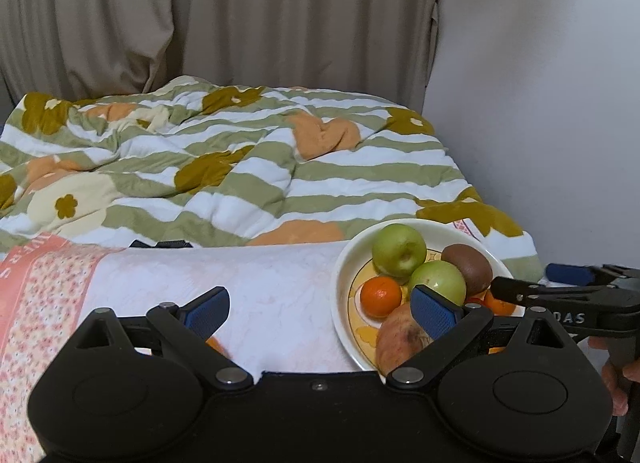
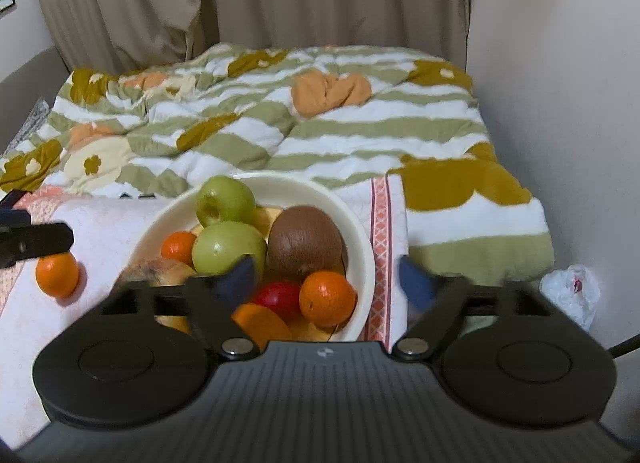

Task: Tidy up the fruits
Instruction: 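Withdraw both tools from the bowl toward the last orange and tomato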

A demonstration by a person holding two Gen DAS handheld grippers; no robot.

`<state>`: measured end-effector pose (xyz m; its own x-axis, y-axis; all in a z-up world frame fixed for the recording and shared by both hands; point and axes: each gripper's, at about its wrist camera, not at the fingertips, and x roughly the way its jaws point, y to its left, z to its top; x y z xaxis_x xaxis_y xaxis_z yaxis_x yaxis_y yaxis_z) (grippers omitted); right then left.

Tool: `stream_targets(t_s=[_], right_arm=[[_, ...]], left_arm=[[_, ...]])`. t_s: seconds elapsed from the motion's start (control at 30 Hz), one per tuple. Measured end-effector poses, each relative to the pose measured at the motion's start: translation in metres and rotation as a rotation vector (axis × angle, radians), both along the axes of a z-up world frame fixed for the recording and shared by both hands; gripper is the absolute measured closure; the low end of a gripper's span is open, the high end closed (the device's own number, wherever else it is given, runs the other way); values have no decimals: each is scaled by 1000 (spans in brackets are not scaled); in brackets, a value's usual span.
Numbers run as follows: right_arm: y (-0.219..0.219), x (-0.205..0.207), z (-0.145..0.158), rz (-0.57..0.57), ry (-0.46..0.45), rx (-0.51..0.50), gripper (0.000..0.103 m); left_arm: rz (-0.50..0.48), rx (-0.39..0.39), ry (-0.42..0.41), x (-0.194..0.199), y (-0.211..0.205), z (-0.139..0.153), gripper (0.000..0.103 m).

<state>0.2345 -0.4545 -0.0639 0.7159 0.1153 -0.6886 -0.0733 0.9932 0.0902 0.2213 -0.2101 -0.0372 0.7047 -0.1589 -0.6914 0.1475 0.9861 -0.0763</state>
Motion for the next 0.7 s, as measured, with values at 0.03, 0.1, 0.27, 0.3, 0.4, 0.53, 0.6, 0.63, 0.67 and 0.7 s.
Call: stream_targets(t_s=[0.03, 0.1, 0.27, 0.3, 0.4, 0.53, 0.6, 0.63, 0.67, 0.7], right_arm=[[1, -1, 2, 4, 0, -5, 0], [1, -3, 4, 6, 0, -13, 0], [1, -17, 18, 15, -23, -9, 0], [2, -21, 22, 17, -28, -11, 0], [5, -34, 35, 25, -49, -17, 0], [10, -54, 53, 36, -80, -32, 0], [12, -64, 61, 42, -95, -34, 0], [13, -70, 65, 46, -101, -32, 0], [15, -75, 68, 50, -106, -30, 0], [17, -80, 72, 54, -112, -28, 0]], left_arm=[[5, -3, -1, -2, 1, 1, 4], [11, -9, -8, -7, 1, 4, 4], [20, -19, -33, -20, 2, 14, 4], [22, -24, -39, -24, 2, 16, 4], [29, -36, -61, -37, 4, 26, 4], [45, -50, -98, -59, 9, 41, 4], [55, -60, -114, -71, 12, 47, 4], [60, -63, -123, -77, 14, 50, 4], [67, -65, -132, -85, 17, 54, 4], [73, -64, -139, -91, 20, 57, 4]])
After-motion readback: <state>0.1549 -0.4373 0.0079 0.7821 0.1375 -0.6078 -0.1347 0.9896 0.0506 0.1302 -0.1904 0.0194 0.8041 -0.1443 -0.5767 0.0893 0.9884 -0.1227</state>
